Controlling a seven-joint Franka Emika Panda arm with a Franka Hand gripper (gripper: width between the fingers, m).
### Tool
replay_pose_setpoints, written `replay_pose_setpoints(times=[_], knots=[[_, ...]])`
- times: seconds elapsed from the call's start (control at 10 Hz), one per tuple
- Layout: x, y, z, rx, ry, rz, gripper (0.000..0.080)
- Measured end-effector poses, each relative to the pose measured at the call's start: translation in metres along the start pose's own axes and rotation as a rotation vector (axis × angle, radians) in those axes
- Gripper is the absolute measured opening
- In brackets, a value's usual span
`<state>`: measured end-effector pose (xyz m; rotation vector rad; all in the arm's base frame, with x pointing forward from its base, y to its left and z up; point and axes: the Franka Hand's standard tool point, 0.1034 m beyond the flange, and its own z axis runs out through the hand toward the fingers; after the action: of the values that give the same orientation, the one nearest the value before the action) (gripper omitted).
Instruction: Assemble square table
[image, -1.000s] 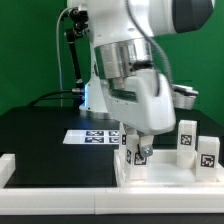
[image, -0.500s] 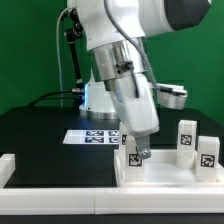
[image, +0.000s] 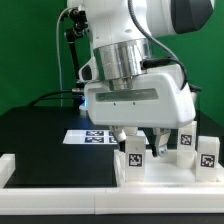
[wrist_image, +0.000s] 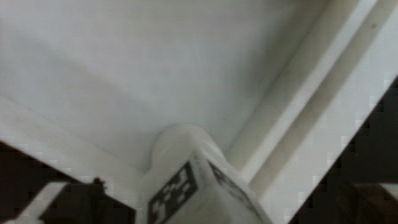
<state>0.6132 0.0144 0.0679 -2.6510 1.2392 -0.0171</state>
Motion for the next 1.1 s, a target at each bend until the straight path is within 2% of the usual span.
replay_pose_setpoints(times=[0.1,0.2,0.3,0.5,0.7,0.8,1.1], knots=[[0.0006,-0.0004,-0.0005,-0.001,0.001,-0.092,0.0649],[0.0026,-0.0015,-0.0026,-0.032,0.01,-0.316,0.0649],[0.0034,-0.002,-0.0032,-0.052,0.014,-0.497,0.0649],[0.0034,-0.0014,-0.0028,-0.05,0.015,-0.458,0.0649],[0.0034,-0.0014,-0.0028,-0.049,0.016,-0.408,0.0386],[0.0051,0.0001,-0.0031,-0.049,0.021,-0.309,0.0293],[0.0048,-0.0012,-0.0037,-0.046,0.022,-0.035,0.0293]])
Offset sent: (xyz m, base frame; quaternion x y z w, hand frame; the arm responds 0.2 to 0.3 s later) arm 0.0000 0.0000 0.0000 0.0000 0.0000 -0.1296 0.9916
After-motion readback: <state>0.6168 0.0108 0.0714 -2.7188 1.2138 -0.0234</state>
